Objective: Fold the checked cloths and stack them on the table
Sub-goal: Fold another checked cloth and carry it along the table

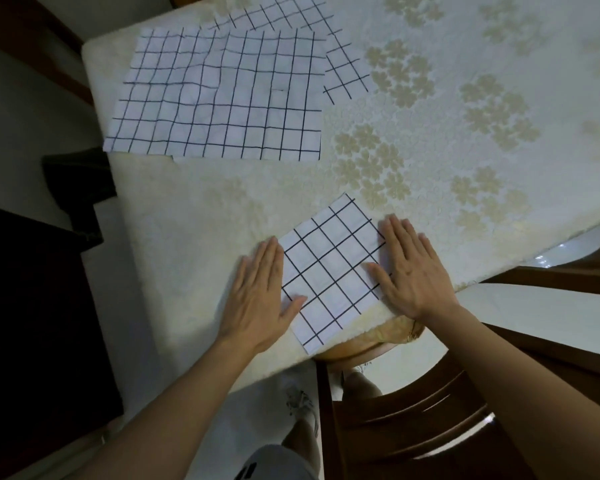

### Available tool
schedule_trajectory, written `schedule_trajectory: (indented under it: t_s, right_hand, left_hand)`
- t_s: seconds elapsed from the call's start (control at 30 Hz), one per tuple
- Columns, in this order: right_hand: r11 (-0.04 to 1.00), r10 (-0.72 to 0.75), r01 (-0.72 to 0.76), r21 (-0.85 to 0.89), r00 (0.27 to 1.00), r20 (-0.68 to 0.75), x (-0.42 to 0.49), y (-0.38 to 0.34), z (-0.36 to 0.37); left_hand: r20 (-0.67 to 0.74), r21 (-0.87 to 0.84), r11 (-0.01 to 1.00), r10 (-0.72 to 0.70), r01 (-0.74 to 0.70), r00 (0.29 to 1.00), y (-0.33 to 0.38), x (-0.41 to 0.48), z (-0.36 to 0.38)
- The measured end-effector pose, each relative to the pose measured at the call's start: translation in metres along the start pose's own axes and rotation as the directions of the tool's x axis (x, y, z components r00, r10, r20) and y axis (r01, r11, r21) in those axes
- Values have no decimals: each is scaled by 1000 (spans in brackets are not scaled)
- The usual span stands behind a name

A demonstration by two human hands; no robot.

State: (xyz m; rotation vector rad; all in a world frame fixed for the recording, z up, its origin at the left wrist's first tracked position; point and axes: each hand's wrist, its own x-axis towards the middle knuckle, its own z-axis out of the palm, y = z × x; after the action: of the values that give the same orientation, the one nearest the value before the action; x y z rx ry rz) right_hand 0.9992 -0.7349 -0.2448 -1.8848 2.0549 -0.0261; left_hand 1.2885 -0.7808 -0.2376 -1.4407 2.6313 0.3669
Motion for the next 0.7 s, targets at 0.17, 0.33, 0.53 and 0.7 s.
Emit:
schedule_trajectory:
  t_s: [0.17, 0.33, 0.53, 0.7]
  right_hand:
    - [998, 53, -50, 27, 988, -144, -17, -4, -13]
    - [991, 133, -125, 45, 934, -330, -17, -4, -12]
    - [981, 191, -186, 53, 894, -405, 0, -4, -8]
    - [975, 222, -207, 78, 900, -376, 10, -1, -5]
  left_hand:
    - [-56, 26, 919, 393, -393, 918, 19, 55, -22]
    - [-45, 119, 756, 652, -644, 757, 43, 125, -36]
    - [-16, 203, 588, 801, -783, 598, 64, 176, -45]
    - [1, 198, 524, 845, -829, 534, 69, 195, -47]
